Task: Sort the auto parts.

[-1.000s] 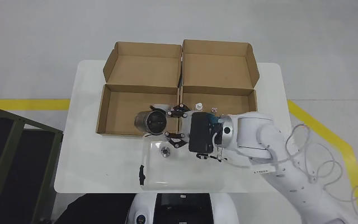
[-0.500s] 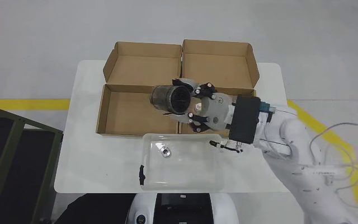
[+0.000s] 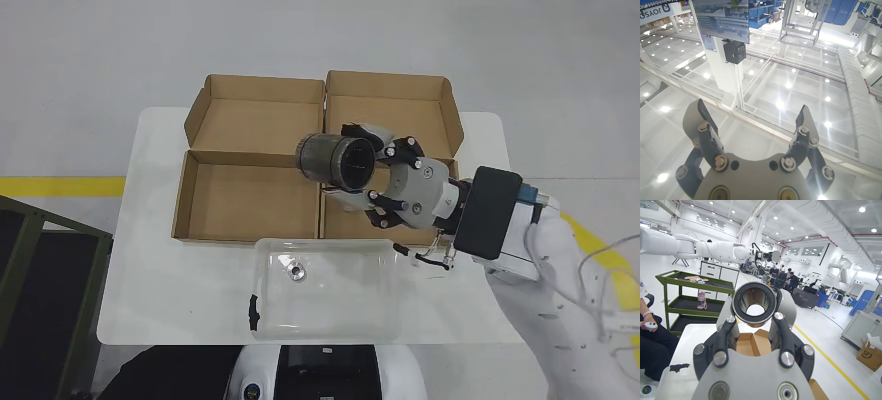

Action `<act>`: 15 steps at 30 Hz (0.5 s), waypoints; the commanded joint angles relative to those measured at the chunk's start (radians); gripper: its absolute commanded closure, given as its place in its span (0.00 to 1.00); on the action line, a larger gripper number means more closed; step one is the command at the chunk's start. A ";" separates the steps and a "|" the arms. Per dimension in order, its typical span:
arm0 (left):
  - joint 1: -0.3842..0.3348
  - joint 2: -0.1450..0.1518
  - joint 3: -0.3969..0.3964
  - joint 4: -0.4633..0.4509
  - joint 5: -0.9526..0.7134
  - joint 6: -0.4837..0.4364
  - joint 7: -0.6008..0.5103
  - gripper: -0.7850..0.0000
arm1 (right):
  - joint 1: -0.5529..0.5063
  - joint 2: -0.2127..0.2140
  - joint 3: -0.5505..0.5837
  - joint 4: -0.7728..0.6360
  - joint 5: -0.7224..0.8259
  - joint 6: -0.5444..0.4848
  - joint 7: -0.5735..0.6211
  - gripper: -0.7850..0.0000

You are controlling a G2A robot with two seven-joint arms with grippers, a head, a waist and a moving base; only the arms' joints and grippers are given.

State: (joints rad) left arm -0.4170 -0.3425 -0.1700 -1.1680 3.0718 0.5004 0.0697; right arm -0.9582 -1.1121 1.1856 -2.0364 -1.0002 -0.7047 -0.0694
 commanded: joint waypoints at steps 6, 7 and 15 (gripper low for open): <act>0.000 0.000 0.000 0.000 0.000 0.000 0.000 0.00 | 0.015 -0.006 -0.032 0.029 -0.002 -0.012 0.022 1.00; 0.000 0.000 0.000 0.000 0.000 0.000 0.000 0.00 | 0.019 -0.007 -0.040 0.032 -0.005 -0.013 0.032 1.00; 0.000 0.000 0.000 0.000 0.000 0.000 0.000 0.00 | 0.078 -0.025 -0.148 0.075 -0.021 0.009 0.140 1.00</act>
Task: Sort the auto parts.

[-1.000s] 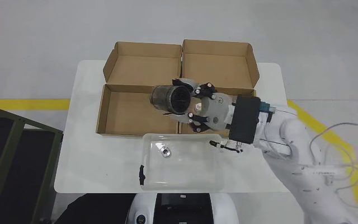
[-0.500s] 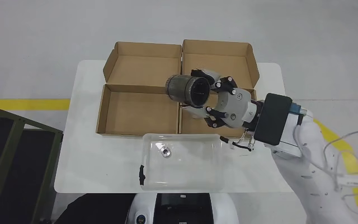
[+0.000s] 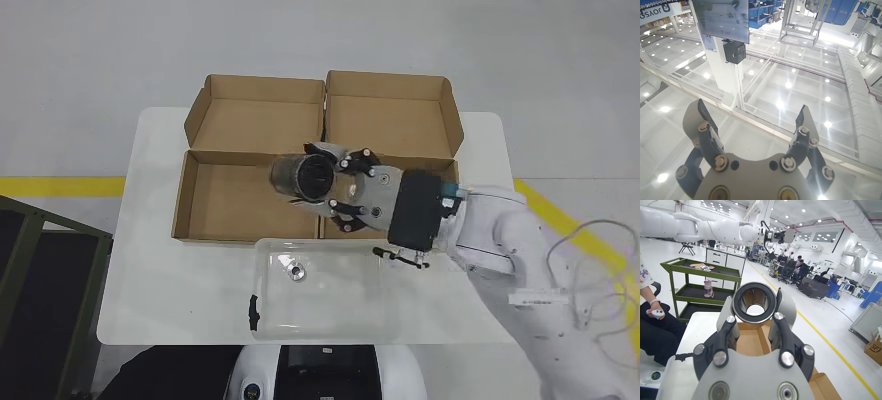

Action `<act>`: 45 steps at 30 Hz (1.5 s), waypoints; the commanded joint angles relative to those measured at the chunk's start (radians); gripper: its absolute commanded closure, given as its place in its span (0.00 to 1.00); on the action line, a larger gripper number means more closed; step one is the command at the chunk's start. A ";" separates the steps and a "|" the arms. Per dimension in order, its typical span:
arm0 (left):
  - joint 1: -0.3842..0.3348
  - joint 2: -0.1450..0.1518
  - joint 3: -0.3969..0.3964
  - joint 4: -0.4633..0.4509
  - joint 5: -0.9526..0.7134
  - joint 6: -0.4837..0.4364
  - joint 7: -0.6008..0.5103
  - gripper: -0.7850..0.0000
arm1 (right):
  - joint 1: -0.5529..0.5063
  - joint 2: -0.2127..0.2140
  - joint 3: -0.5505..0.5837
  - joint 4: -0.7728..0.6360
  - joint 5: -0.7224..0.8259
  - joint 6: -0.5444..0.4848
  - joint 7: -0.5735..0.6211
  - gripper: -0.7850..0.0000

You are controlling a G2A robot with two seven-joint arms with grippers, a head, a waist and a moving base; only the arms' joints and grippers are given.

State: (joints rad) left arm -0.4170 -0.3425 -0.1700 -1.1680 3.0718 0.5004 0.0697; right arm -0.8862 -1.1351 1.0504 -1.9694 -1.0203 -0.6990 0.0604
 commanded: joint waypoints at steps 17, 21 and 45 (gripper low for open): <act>0.000 0.000 0.000 0.000 0.000 0.000 0.000 0.00 | 0.128 -0.066 -0.246 0.203 -0.028 0.057 0.125 1.00; 0.000 0.000 0.000 0.000 0.000 0.000 0.000 0.00 | 0.168 -0.089 -0.302 0.266 -0.024 0.069 0.150 1.00; 0.000 0.000 0.000 0.000 0.000 0.000 0.000 0.00 | 0.382 -0.288 -0.562 0.757 0.075 0.170 0.198 1.00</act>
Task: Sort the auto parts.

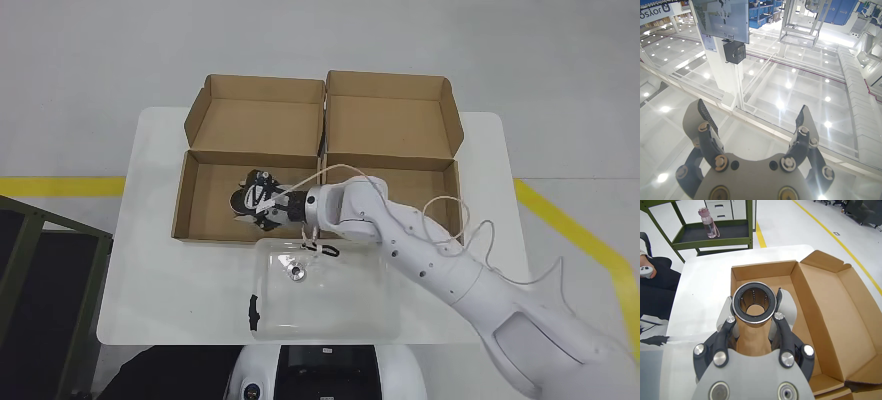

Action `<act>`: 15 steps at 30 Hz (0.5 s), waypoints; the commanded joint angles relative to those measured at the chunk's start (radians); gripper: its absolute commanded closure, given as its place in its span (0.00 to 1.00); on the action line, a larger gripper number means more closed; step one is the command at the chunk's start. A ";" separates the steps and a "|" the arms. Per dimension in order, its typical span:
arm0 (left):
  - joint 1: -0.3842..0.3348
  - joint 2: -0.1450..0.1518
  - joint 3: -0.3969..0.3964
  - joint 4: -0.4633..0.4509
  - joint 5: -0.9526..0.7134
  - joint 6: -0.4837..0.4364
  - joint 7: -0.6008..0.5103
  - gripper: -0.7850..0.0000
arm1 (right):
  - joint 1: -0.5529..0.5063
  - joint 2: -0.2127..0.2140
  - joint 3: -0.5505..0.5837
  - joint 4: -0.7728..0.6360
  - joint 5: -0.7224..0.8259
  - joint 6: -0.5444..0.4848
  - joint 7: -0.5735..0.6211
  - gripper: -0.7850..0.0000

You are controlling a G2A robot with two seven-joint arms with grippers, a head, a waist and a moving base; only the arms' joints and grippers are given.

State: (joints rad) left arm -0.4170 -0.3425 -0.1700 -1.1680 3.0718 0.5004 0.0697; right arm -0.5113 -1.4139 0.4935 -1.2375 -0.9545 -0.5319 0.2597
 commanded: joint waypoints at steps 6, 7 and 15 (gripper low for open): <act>0.000 0.000 0.000 0.000 0.000 0.000 0.000 0.00 | 0.045 -0.060 -0.040 0.126 0.018 0.016 0.008 1.00; 0.000 0.000 0.000 0.000 0.000 0.000 0.000 0.00 | 0.050 -0.069 -0.046 0.141 0.017 0.019 0.015 1.00; 0.000 0.000 0.000 0.000 0.000 0.000 0.000 0.00 | 0.068 -0.128 -0.077 0.245 0.020 0.035 0.031 1.00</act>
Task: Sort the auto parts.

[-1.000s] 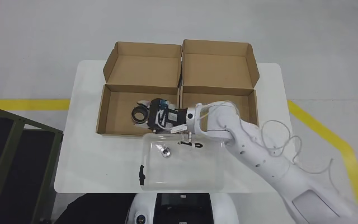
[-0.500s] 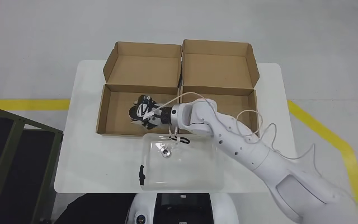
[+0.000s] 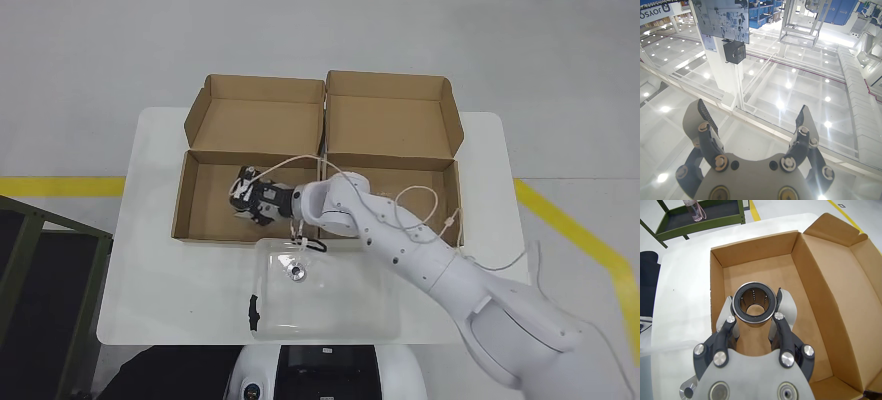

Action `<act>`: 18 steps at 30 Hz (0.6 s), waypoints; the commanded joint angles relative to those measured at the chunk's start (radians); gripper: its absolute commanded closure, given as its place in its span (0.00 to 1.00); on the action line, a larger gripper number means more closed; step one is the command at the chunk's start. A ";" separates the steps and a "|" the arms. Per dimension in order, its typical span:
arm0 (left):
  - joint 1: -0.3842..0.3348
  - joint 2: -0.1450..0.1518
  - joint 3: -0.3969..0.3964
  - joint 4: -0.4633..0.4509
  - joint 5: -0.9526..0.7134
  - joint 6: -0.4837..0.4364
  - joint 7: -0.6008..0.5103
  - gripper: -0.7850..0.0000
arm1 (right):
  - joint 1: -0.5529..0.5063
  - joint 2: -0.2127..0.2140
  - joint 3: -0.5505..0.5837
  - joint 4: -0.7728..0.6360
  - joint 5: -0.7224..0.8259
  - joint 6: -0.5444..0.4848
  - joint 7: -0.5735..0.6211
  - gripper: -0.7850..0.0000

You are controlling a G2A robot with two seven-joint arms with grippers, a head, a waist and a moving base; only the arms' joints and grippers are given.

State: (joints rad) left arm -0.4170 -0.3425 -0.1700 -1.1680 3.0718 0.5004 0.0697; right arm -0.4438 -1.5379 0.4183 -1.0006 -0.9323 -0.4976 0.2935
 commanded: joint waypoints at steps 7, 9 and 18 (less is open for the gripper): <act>0.000 0.000 0.000 0.000 0.000 0.000 0.000 0.00 | 0.009 -0.044 -0.015 0.091 -0.021 -0.003 -0.003 0.91; 0.000 0.000 0.000 0.000 0.000 0.000 0.000 0.00 | 0.011 -0.053 -0.015 0.110 -0.026 -0.006 -0.008 0.85; 0.000 0.000 0.000 0.000 0.000 0.000 0.000 0.00 | 0.010 -0.080 -0.003 0.169 -0.049 -0.020 -0.030 0.19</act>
State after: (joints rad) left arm -0.4170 -0.3425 -0.1700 -1.1680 3.0718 0.5004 0.0697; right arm -0.4339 -1.6164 0.4135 -0.8343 -0.9793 -0.5180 0.2652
